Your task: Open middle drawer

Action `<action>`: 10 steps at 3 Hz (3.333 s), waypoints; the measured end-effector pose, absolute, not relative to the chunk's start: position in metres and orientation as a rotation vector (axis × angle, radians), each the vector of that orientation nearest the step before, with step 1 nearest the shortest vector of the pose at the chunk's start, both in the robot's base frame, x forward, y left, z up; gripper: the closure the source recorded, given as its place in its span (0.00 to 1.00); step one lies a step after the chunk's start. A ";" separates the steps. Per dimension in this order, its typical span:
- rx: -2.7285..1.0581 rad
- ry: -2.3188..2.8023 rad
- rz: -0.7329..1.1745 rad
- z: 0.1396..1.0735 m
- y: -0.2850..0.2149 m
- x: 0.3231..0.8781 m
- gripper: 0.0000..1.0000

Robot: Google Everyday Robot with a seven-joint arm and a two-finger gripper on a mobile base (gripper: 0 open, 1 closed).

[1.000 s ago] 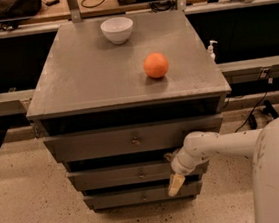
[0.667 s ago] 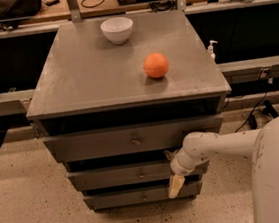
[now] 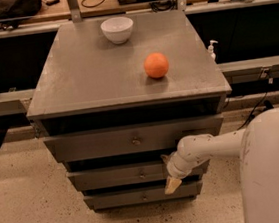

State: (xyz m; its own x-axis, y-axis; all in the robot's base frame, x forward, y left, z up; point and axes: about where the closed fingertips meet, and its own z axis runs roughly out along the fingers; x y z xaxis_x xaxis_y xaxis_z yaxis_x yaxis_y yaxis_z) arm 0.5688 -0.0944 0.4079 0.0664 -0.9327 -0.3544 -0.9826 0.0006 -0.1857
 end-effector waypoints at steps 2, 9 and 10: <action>-2.004 1.886 0.265 0.407 -0.095 0.545 0.70; -2.003 1.884 0.276 0.426 -0.095 0.544 0.02; -1.985 1.863 0.378 0.423 -0.096 0.535 0.25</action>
Offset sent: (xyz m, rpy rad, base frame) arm -0.0570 -0.0142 0.0110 0.1842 0.0976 0.1485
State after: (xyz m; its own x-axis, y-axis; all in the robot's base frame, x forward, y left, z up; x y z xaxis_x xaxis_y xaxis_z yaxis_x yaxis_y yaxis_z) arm 0.5352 -0.0956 0.4229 0.0797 -0.8892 -0.4505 -0.9945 -0.0400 -0.0970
